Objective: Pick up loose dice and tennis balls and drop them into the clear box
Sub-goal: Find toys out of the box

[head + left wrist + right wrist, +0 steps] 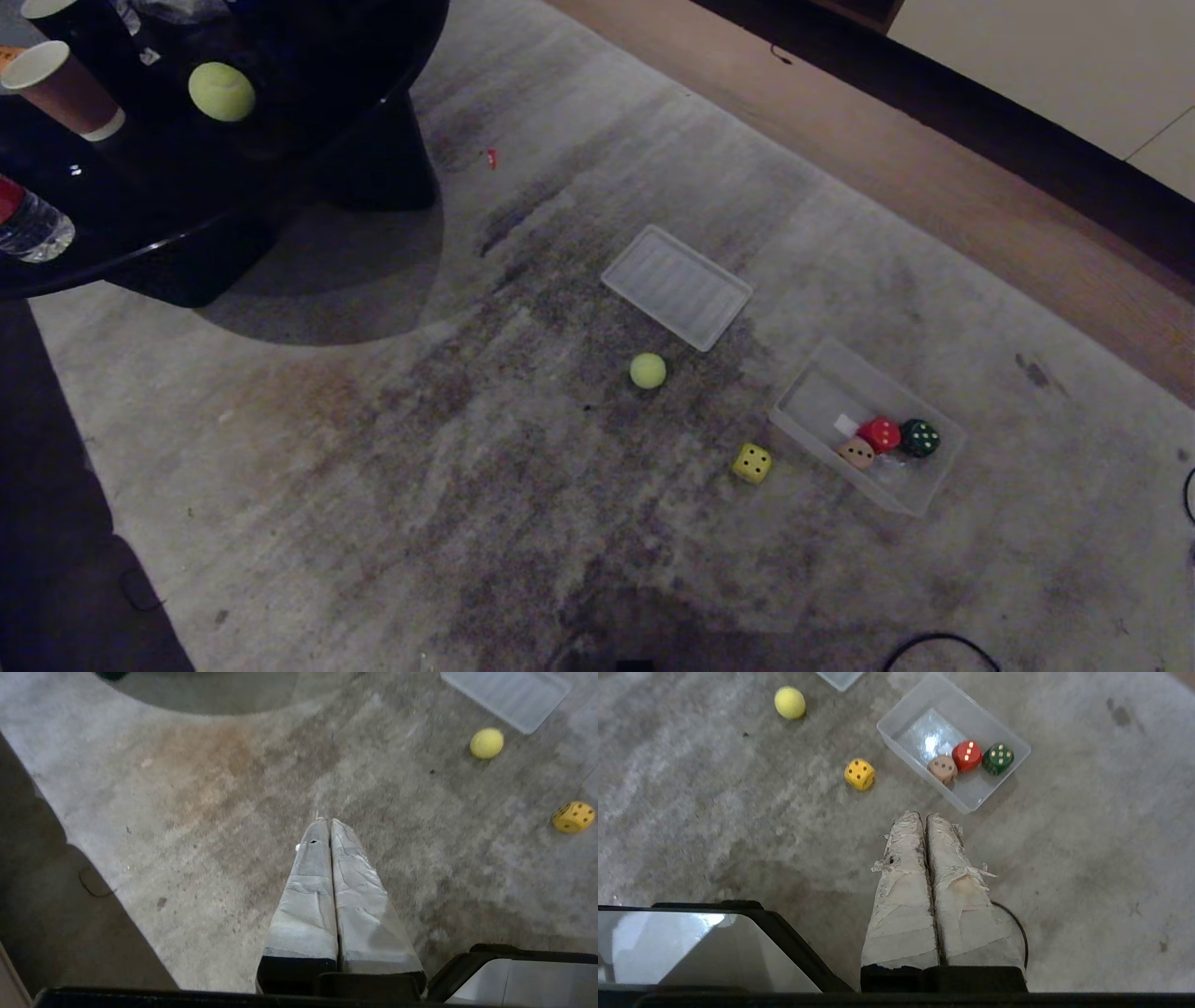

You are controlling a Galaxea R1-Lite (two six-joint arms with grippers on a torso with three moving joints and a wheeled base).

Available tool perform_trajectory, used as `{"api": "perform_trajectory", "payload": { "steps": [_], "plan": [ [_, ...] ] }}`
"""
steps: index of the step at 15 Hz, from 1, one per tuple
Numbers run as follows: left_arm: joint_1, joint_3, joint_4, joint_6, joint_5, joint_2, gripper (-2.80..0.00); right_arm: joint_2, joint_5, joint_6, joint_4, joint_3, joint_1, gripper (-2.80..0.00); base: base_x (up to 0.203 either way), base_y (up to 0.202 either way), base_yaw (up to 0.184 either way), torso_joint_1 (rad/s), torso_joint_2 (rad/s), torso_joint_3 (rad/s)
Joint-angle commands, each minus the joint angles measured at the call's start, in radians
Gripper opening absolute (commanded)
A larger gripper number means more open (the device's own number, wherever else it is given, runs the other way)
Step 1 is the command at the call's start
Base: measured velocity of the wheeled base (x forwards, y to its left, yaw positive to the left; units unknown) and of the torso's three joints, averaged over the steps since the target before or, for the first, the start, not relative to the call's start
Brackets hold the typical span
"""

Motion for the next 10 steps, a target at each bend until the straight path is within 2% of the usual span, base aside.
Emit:
{"api": "perform_trajectory", "payload": {
  "steps": [1, 10],
  "plan": [
    [0.000, 0.002, 0.000, 0.000, 0.000, 0.002, -2.80, 0.000, 0.001, 0.000, 0.001, 0.000, 0.001, -2.80, 0.000, 0.000, 0.000, -0.001, 0.01, -0.198],
    [0.000, 0.002, 0.000, 0.000, 0.002, 0.002, -2.80, 0.000, 0.001, 0.000, 0.001, 0.000, 0.001, -2.80, 0.000, 0.000, 0.000, 0.005, 0.01, -0.196]
  ]
}}
